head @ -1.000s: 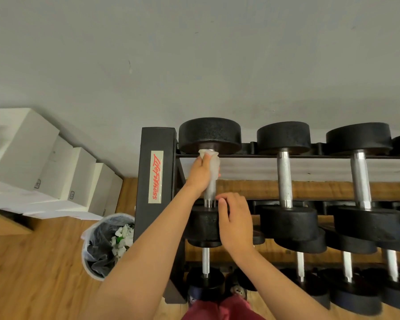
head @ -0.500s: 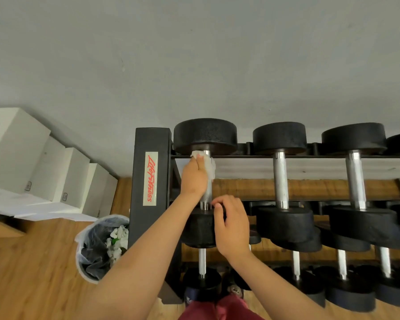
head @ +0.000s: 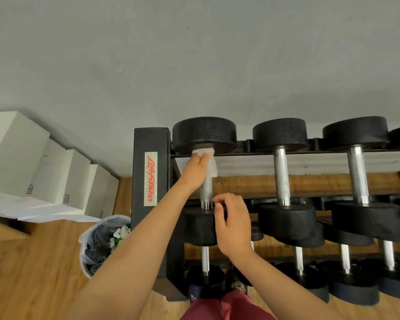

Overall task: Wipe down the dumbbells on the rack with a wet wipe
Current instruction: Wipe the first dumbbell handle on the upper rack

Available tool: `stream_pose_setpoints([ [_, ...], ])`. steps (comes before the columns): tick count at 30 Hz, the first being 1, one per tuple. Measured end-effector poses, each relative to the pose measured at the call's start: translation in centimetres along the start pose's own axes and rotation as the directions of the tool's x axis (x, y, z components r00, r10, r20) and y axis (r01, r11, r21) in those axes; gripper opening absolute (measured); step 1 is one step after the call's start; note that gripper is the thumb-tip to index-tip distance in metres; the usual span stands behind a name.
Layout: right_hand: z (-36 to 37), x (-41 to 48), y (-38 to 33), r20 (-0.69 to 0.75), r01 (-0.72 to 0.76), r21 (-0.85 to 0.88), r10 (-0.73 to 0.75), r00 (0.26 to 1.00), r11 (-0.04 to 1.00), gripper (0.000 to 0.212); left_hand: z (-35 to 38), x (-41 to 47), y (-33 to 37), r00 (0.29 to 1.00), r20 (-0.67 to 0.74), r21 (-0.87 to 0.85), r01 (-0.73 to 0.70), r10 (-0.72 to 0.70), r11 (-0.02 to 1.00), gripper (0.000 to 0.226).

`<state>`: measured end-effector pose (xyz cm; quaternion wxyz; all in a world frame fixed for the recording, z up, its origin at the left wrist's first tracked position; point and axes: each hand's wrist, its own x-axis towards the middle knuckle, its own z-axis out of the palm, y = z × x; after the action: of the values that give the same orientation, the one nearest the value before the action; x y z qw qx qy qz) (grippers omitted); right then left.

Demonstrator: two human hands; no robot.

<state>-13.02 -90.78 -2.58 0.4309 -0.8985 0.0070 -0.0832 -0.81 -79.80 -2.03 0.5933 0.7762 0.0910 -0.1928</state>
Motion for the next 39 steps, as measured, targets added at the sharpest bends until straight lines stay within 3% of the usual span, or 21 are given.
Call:
stream_pose_setpoints([
  [1,0.0,0.0,0.0,-0.003,0.000,-0.001,0.000,1.000,1.000,0.026,0.2,0.3,0.2,1.000,-0.023,-0.025,0.010,-0.011,1.000,0.031],
  [3,-0.1,0.0,0.0,-0.008,0.005,0.000,-0.005,1.000,1.000,0.026,0.4,0.4,0.1,0.999,-0.042,-0.023,0.008,-0.009,1.000,0.040],
  [5,-0.1,0.0,0.0,-0.005,0.006,-0.004,-0.006,1.000,1.000,0.027,-0.2,-0.2,-0.4,1.000,0.012,0.086,0.008,-0.009,0.996,0.050],
  [8,-0.1,0.0,-0.1,-0.004,-0.001,-0.003,0.001,1.000,1.000,0.027,-1.5,-1.2,-1.3,0.991,0.133,0.237,-0.041,0.009,0.971,0.046],
  [11,-0.1,0.0,-0.1,-0.013,-0.003,0.000,0.003,1.000,1.000,0.027,-2.3,-1.3,-0.8,0.964,0.266,0.142,-0.009,-0.030,0.990,0.042],
  [15,-0.1,0.0,0.0,0.004,-0.002,-0.004,0.002,1.000,1.000,0.026,-1.1,-0.5,1.3,0.991,0.130,-0.012,-0.016,0.018,1.000,0.046],
  [18,-0.1,0.0,0.1,0.001,0.000,0.000,0.000,1.000,1.000,0.026,-0.5,-1.2,-0.1,0.987,0.156,-0.015,0.031,-0.029,0.999,0.046],
  [25,-0.2,0.0,-0.2,-0.011,0.000,-0.005,-0.001,1.000,1.000,0.029,-2.4,-3.1,-1.1,0.917,0.370,0.222,0.068,-0.149,0.973,0.033],
  [29,-0.3,0.0,-0.1,-0.003,-0.001,-0.005,0.001,1.000,1.000,0.029,-4.1,-2.3,-0.9,0.978,0.201,0.201,0.007,-0.048,0.980,0.069],
  [31,-0.3,0.0,-0.1,0.006,-0.004,-0.006,0.004,1.000,1.000,0.029,-4.1,-2.4,-1.0,0.991,0.130,0.081,-0.027,0.017,0.996,0.062],
  [35,-0.3,0.0,-0.1,0.012,-0.006,-0.005,0.006,1.000,1.000,0.029,-3.4,-3.0,-1.2,0.999,0.035,-0.143,0.006,-0.001,0.990,0.041],
  [39,-0.3,-0.1,-0.1,0.011,-0.014,-0.003,0.014,1.000,1.000,0.031,-2.8,-2.6,-0.9,0.994,-0.104,-0.020,-0.025,0.023,0.999,0.054],
])
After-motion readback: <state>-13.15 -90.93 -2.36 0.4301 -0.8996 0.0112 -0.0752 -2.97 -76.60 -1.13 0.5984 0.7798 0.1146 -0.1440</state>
